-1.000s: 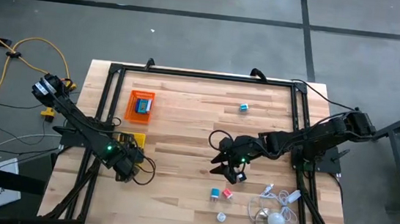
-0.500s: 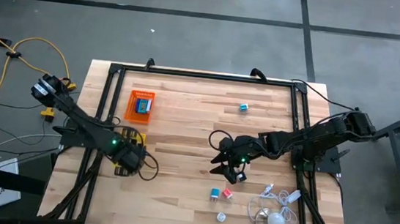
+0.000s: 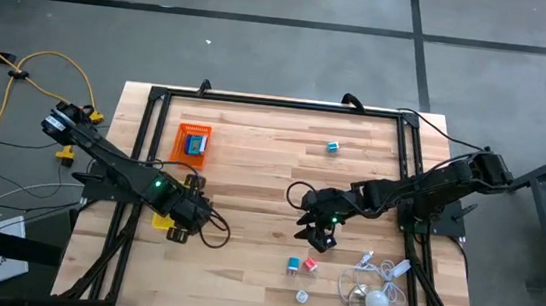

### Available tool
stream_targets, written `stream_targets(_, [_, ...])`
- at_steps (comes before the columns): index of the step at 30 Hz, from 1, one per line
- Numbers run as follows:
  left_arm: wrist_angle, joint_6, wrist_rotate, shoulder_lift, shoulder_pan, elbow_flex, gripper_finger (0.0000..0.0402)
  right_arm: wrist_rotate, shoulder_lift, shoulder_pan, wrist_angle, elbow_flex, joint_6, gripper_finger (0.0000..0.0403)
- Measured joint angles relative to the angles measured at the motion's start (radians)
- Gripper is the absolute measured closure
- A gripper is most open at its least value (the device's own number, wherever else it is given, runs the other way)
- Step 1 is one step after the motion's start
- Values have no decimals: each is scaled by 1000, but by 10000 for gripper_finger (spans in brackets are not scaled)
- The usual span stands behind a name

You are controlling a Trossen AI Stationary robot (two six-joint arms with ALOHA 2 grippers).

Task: Pick & Place Office items
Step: Put the black charger adapter into the yellow basket

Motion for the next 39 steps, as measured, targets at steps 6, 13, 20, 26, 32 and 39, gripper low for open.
stream_targets(6, [150,130,-2,0,31,0,217,-56,-11,0,-110,0,134,195])
stream_targets(13, [297,291,-2,0,71,0,217,-25,-10,-2,-310,0,206,211])
stream_targets(20, [456,402,-2,0,114,0,217,-42,-9,-3,-486,73,232,237])
stream_targets(26, [541,388,-1,0,144,0,217,18,-9,-2,-588,156,206,251])
stream_targets(32, [607,395,-1,0,163,0,217,68,-9,-2,-626,181,246,258])
stream_targets(39, [658,363,-1,0,170,0,217,90,-9,0,-693,181,382,259])
